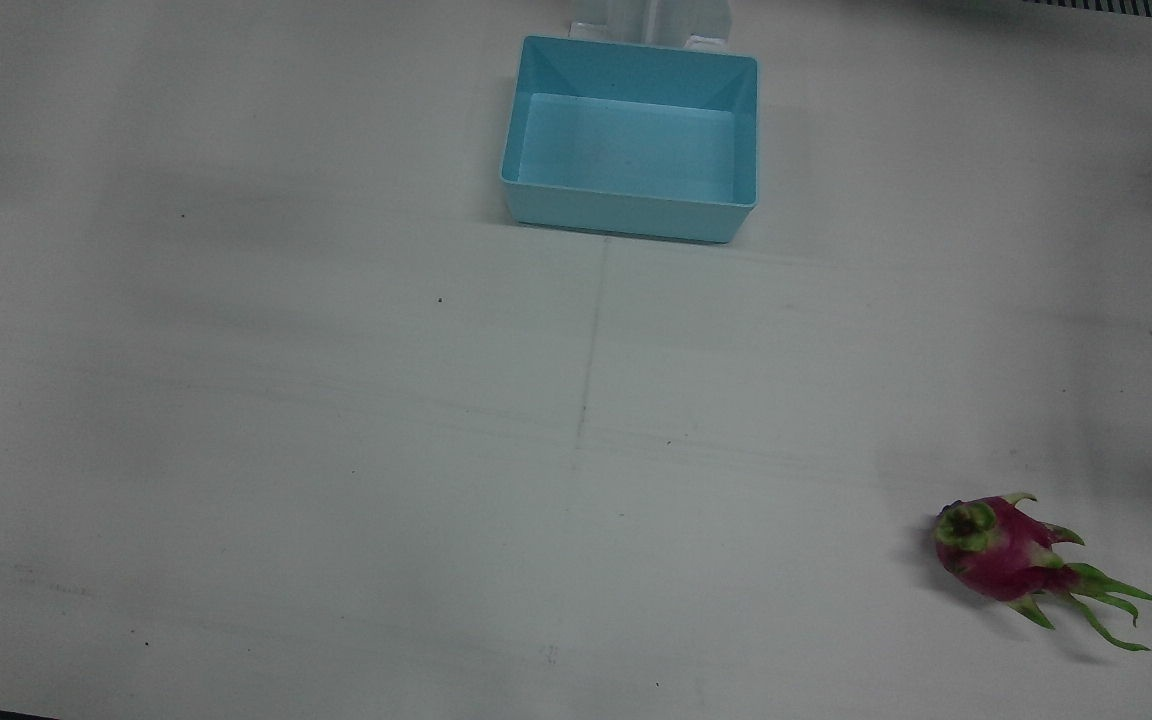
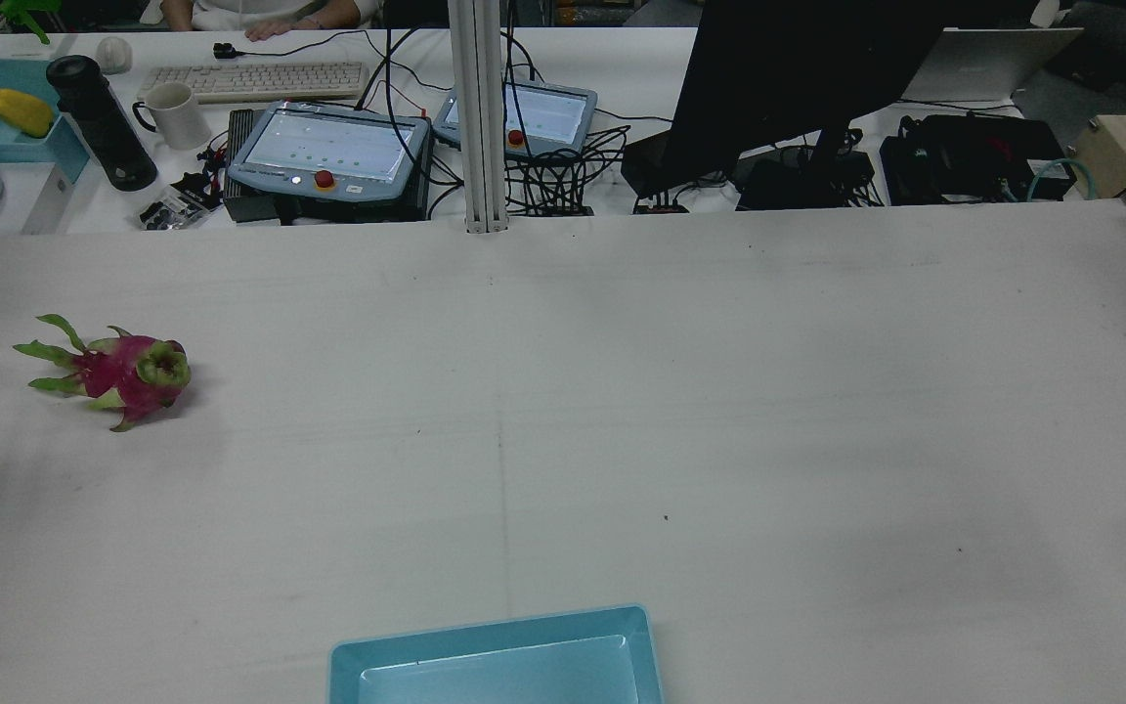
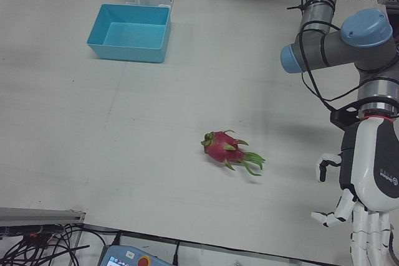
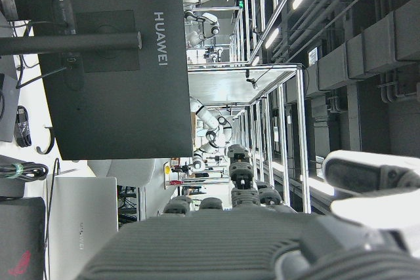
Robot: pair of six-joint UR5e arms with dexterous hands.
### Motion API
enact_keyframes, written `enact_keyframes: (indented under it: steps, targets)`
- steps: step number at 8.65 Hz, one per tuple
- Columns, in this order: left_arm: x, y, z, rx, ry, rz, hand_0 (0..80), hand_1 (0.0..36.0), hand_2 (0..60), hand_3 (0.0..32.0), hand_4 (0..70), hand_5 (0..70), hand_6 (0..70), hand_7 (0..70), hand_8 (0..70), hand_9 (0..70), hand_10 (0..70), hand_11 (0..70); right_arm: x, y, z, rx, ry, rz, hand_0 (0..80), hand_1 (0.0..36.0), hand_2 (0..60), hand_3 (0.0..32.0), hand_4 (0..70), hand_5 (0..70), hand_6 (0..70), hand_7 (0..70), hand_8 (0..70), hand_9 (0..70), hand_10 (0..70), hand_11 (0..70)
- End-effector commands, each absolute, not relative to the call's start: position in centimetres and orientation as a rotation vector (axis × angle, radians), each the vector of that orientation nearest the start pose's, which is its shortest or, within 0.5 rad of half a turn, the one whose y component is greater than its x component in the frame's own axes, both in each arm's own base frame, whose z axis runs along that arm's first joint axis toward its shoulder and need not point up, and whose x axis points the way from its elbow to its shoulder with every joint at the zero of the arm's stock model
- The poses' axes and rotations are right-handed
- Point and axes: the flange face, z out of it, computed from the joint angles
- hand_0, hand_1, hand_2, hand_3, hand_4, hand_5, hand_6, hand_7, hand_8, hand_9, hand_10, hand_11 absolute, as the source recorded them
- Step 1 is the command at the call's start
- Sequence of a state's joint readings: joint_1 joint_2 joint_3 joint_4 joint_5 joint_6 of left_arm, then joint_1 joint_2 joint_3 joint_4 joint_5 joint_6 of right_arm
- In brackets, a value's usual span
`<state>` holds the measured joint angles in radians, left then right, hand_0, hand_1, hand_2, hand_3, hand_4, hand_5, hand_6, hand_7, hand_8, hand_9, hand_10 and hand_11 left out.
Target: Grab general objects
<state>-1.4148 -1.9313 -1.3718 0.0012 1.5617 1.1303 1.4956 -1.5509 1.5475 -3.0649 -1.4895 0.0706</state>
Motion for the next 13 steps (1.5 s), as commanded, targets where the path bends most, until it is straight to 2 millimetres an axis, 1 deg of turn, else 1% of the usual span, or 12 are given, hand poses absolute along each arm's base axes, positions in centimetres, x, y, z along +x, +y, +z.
enact_keyframes:
  steps: [1,2,3,4,5,6,7,8,9,12,13]
  targets:
    - [-3.3,-66.5,57.9,0.922,1.722,-1.32,80.0,36.0,60.0,11.6,4.9,0.0,0.4,5.8,1.1,0.0,5.2,13.7,10.3,-51.6,68.1,0.079,2.26,-2.099,0.0,0.0,0.0,0.0,0.0,0.0,0.0,0.0,0.0,0.0,0.0,0.0]
    - [-3.3,-66.5,57.8,0.925,1.725,-1.32,80.0,36.0,60.0,8.0,6.0,0.0,1.7,7.9,0.9,0.2,6.1,14.9,10.3,-51.6,68.1,0.079,2.26,-2.099,0.0,0.0,0.0,0.0,0.0,0.0,0.0,0.0,0.0,0.0,0.0,0.0]
    - [-3.9,-66.5,57.5,0.953,1.758,-1.3,80.0,36.0,60.0,8.6,5.0,0.0,0.0,1.4,0.2,0.0,2.1,9.2,10.3,-51.6,68.1,0.079,2.26,-2.099,0.0,0.0,0.0,0.0,0.0,0.0,0.0,0.0,0.0,0.0,0.0,0.0]
    - [-3.9,-65.4,57.6,0.952,1.762,-1.296,80.0,36.0,60.0,7.6,4.2,0.0,0.0,2.0,0.5,0.0,0.8,7.3,10.3,-51.6,68.1,0.079,2.26,-2.099,0.0,0.0,0.0,0.0,0.0,0.0,0.0,0.0,0.0,0.0,0.0,0.0]
    - [-3.9,-65.4,57.7,0.952,1.76,-1.296,80.0,36.0,25.9,9.6,3.0,0.0,0.0,2.5,0.6,0.0,1.1,7.6,10.3,-51.6,68.1,0.079,2.26,-2.099,0.0,0.0,0.0,0.0,0.0,0.0,0.0,0.0,0.0,0.0,0.0,0.0]
    - [-3.8,-65.4,57.6,0.951,1.761,-1.294,80.0,35.5,0.0,13.0,0.3,0.0,0.0,0.5,0.0,0.0,0.0,4.0,10.3,-51.6,68.1,0.079,2.26,-2.099,0.0,0.0,0.0,0.0,0.0,0.0,0.0,0.0,0.0,0.0,0.0,0.0]
    - [-3.8,-65.4,57.5,0.952,1.763,-1.293,80.0,31.0,0.0,14.6,0.0,0.0,0.0,0.0,0.0,0.0,0.0,2.5,10.3,-51.6,68.1,0.079,2.26,-2.099,0.0,0.0,0.0,0.0,0.0,0.0,0.0,0.0,0.0,0.0,0.0,0.0]
    - [-3.8,-65.4,57.6,0.951,1.761,-1.294,80.0,29.9,0.0,15.2,0.0,0.0,0.0,0.0,0.0,0.0,0.0,2.3,10.3,-51.6,68.1,0.079,2.26,-2.099,0.0,0.0,0.0,0.0,0.0,0.0,0.0,0.0,0.0,0.0,0.0,0.0]
    - [-3.8,-65.4,57.6,0.951,1.761,-1.294,80.0,29.5,0.0,15.4,0.0,0.0,0.0,0.0,0.0,0.0,0.0,2.3,10.3,-51.6,68.1,0.079,2.26,-2.099,0.0,0.0,0.0,0.0,0.0,0.0,0.0,0.0,0.0,0.0,0.0,0.0]
    - [-3.7,-65.4,57.7,0.948,1.759,-1.295,80.0,30.2,0.0,15.0,0.0,0.0,0.0,0.0,0.0,0.0,0.0,3.2,10.3,-51.6,68.1,0.081,2.26,-2.1,0.0,0.0,0.0,0.0,0.0,0.0,0.0,0.0,0.0,0.0,0.0,0.0]
    - [-3.7,-65.4,57.6,0.946,1.755,-1.298,80.0,30.3,0.0,11.8,0.0,0.0,0.0,0.4,0.0,0.0,0.0,3.5,10.3,-51.6,68.1,0.079,2.26,-2.099,0.0,0.0,0.0,0.0,0.0,0.0,0.0,0.0,0.0,0.0,0.0,0.0]
